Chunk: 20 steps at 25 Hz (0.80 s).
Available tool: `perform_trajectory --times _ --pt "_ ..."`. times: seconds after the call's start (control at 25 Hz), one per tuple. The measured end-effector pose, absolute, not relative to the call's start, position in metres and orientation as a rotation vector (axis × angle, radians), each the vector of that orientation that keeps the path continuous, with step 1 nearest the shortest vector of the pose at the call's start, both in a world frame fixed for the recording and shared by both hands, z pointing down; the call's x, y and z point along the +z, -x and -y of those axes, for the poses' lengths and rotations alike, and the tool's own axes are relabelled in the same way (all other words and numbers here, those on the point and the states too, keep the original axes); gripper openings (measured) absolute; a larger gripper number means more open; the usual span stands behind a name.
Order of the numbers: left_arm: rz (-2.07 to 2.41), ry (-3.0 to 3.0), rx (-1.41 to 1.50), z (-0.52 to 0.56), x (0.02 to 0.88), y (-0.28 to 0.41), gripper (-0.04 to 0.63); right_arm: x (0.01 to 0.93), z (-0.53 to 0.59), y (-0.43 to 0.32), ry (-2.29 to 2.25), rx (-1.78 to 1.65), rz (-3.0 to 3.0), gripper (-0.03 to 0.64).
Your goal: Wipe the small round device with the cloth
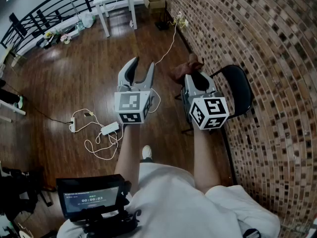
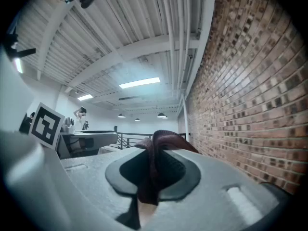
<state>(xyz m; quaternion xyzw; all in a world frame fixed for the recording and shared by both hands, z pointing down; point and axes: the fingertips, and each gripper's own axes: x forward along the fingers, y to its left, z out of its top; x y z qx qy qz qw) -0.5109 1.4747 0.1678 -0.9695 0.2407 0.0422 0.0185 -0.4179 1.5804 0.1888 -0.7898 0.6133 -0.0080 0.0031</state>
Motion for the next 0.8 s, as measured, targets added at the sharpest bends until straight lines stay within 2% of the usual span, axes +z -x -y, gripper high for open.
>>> perform_trajectory --times 0.44,0.6,0.8 --pt "-1.011 2.921 0.085 -1.289 0.171 0.585 0.202 0.182 -1.377 0.477 2.298 -0.016 -2.111 0.037" --pt "-1.056 2.919 0.071 -1.244 0.181 0.572 0.202 0.191 -1.324 0.467 2.249 -0.043 -2.168 0.037" --pt "-1.092 2.903 0.064 -1.181 0.184 0.525 0.202 0.195 -1.254 0.419 2.200 -0.040 -2.202 0.037"
